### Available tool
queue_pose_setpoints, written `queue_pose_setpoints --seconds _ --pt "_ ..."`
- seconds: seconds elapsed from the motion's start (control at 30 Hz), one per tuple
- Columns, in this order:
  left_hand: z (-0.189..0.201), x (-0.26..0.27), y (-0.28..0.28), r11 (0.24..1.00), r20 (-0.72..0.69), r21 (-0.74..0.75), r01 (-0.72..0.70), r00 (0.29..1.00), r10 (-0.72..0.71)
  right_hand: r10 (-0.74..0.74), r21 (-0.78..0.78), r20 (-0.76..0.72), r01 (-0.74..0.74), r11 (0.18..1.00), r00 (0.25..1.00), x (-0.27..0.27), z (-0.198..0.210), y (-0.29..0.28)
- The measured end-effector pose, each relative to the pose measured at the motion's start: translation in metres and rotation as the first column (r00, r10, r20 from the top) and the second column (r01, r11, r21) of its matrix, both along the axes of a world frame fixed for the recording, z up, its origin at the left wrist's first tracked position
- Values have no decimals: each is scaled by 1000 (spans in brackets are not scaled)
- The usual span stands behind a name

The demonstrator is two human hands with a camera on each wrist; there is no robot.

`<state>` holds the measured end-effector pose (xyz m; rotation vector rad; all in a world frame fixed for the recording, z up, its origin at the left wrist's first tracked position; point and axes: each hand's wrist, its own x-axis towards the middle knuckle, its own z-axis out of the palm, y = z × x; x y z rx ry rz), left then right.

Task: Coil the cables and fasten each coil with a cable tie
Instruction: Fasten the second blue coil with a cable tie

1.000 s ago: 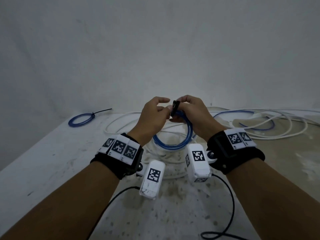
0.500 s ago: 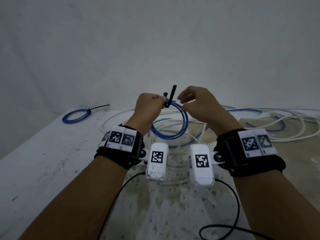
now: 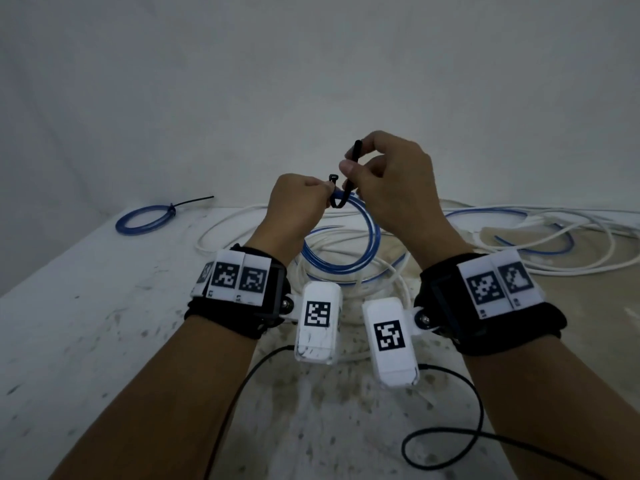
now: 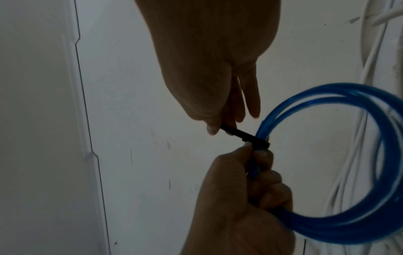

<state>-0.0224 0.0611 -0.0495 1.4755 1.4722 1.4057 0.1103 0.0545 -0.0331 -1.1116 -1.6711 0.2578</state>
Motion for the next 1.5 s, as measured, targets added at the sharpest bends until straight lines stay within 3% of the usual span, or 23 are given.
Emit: queue_pose_setpoints --seconds 0.23,0.5,0.67,0.97,1.2,1.4,1.5 --pt "2 -1 -1 999 -50 -21 -26 998 25 -100 -62 399 136 989 911 -4 -3 1" --pt "1 1 -1 998 -81 -30 -54 995 51 -159 -36 529 209 977 834 0 4 -4" --pt "-1 6 -4 999 -118 -26 -37 992 33 -196 -36 546 257 966 814 2 3 -3" --pt "-5 11 -6 998 -145 -52 -37 989 29 -139 -139 555 256 957 820 6 2 7" --pt "-9 12 -4 1000 -281 19 -20 960 25 -189 -107 558 296 949 808 12 2 10" --pt "-9 12 -6 1000 -239 -15 2 971 -6 -184 -102 544 282 954 819 13 2 9" --pt "-9 13 -7 1000 -289 12 13 957 -9 -185 -106 538 284 953 823 11 1 8"
